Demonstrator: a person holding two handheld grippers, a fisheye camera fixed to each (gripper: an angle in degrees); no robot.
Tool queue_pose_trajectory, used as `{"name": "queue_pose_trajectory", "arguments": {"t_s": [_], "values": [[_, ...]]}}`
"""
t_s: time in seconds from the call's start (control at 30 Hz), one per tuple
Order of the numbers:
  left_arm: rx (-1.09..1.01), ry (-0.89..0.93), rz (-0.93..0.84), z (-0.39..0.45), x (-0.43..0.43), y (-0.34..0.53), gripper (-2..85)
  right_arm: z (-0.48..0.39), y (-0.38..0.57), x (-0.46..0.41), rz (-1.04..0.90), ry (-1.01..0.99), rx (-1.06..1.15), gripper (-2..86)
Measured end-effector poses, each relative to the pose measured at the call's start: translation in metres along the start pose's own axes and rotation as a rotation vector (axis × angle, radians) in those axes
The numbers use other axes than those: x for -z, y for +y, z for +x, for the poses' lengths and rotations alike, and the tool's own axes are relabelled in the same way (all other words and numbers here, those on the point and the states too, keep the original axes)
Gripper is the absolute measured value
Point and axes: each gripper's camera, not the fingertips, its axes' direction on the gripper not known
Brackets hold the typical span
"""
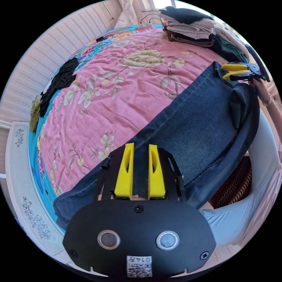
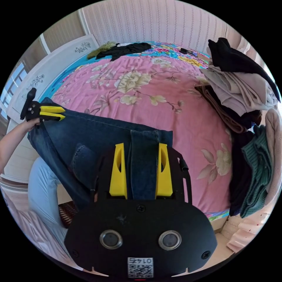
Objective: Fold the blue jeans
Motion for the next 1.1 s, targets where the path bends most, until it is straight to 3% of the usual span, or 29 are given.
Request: {"name": "queue_pose_trajectory", "arguments": {"t_s": [0.07, 0.33, 0.6, 0.8, 0.97, 1.1], "values": [[-0.023, -0.002, -0.002, 0.008, -0.014, -0.012, 7.5, 0.007, 0.008, -0.026, -0.064, 0.052, 0.030, 15.0], [0.029, 0.047, 0.052, 0.010, -0.020, -0.030, -0.1, 0.061, 0.040, -0.010, 0.013, -0.035, -0.029, 3.7], [0.015, 0.021, 0.150, 0.006, 0.014, -0.049, -1.0, 0.143, 0.061, 0.061, 0.160, -0.062, -0.064, 2.1], [0.020, -0.124, 0.247, -0.020, 0.060, -0.091, -0.9, 0.213, 0.033, 0.092, 0.268, -0.162, -0.086, 2.7], [0.187, -0.052, 0.128, -0.058, 0.014, -0.139, -0.6, 0.258, -0.038, 0.044, 0.142, -0.110, -0.117, 5.3], [0.367, 0.073, 0.153, -0.071, -0.019, -0.136, -0.3, 0.270, -0.035, 0.018, 0.122, -0.159, -0.172, 6.9]]}}
